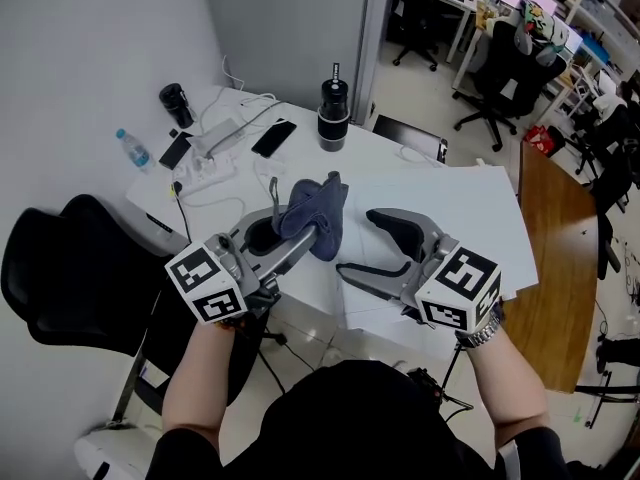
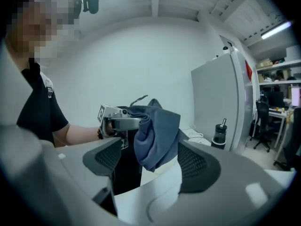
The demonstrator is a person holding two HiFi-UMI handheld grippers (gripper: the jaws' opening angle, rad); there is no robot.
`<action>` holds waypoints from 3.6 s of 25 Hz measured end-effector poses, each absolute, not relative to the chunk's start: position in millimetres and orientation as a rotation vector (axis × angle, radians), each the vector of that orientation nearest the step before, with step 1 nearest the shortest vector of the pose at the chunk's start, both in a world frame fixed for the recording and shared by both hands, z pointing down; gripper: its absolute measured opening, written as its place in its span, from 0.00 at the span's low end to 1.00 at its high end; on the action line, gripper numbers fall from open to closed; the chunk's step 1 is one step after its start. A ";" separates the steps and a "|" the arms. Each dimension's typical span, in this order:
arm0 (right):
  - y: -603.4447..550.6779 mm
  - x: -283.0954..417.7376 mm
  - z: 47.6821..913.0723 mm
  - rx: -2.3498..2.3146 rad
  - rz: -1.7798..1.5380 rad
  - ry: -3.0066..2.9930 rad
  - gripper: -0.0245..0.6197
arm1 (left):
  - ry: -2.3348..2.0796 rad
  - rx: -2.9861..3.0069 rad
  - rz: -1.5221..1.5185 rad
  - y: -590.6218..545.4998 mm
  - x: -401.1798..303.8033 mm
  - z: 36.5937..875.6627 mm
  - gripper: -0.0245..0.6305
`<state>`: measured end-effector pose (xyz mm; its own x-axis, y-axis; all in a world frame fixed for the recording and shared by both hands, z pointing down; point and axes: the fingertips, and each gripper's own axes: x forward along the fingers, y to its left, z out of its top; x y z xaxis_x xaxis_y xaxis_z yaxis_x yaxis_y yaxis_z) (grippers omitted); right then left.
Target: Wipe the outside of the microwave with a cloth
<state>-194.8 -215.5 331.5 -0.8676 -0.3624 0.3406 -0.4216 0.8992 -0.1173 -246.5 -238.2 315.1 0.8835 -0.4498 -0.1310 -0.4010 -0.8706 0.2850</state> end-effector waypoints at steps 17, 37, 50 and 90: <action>-194.8 -224.7 336.0 0.342 0.086 -2.733 0.37 | -0.226 2.688 -0.350 -198.0 -216.3 308.1 0.21; -236.6 -194.6 387.3 0.657 0.285 -2.397 0.20 | -0.956 2.916 -0.036 -219.7 -254.5 325.9 0.04; -248.4 -176.8 422.3 0.716 0.248 -2.159 0.20 | -0.989 2.929 -0.054 -213.5 -249.4 322.0 0.04; -260.7 22.1 428.9 0.866 0.334 -2.127 0.19 | -0.942 2.961 0.068 -189.8 -94.2 300.5 0.04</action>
